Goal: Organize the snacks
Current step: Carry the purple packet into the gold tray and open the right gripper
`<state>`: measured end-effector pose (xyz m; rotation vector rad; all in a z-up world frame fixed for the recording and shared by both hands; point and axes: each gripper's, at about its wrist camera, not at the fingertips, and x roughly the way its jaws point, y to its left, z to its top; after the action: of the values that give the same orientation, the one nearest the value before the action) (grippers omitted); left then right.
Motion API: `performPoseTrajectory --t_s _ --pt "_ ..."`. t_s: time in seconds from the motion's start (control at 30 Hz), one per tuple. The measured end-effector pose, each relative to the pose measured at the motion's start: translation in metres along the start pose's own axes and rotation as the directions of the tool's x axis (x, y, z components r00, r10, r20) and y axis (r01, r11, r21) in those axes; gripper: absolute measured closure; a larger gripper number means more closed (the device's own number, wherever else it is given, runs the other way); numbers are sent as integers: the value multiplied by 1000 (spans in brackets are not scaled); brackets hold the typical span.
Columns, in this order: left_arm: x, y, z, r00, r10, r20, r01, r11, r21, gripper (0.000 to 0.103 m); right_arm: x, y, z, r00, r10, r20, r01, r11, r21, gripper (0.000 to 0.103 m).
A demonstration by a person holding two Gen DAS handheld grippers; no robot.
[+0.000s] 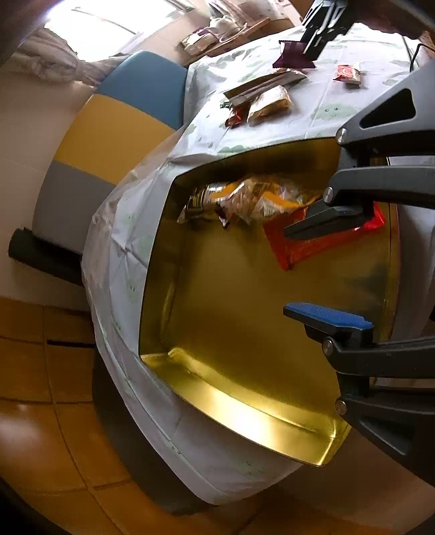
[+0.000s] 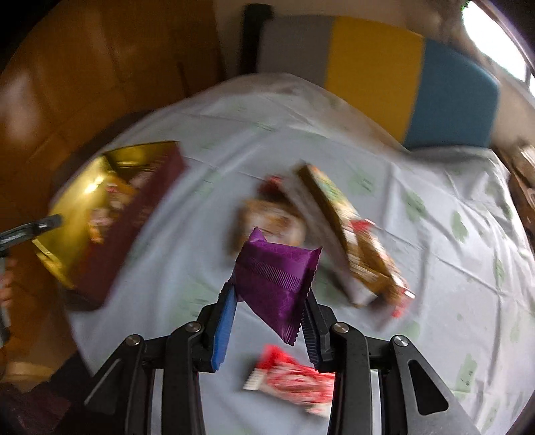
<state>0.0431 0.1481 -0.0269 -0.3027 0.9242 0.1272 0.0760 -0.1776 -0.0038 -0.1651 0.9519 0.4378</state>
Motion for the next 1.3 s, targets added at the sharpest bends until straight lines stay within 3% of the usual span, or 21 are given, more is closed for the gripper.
performPoseTrajectory --t_s 0.17,0.33,0.5,0.63,0.97,1.3 --pt "-3 10 -1 1000 1 10 -1 1000 -18 64 1 67 17 991 130 27 -128 988 -84 65" --pt "-6 18 0 1000 3 24 -2 999 -33 64 12 131 34 964 265 26 -259 956 -140 65" --pt "-5 23 -4 1000 8 18 -7 999 -37 64 39 169 37 952 303 -35 -305 942 -140 61" --pt "-1 25 -7 1000 7 6 -7 999 -37 64 53 176 30 951 302 -68 -309 943 -124 49" --pt "-3 6 -9 1000 9 15 -10 999 34 64 33 158 21 969 244 -27 -246 962 -123 48" --pt "-11 -16 -10 1000 -8 22 6 995 98 64 10 114 7 988 151 17 -149 985 -89 40"
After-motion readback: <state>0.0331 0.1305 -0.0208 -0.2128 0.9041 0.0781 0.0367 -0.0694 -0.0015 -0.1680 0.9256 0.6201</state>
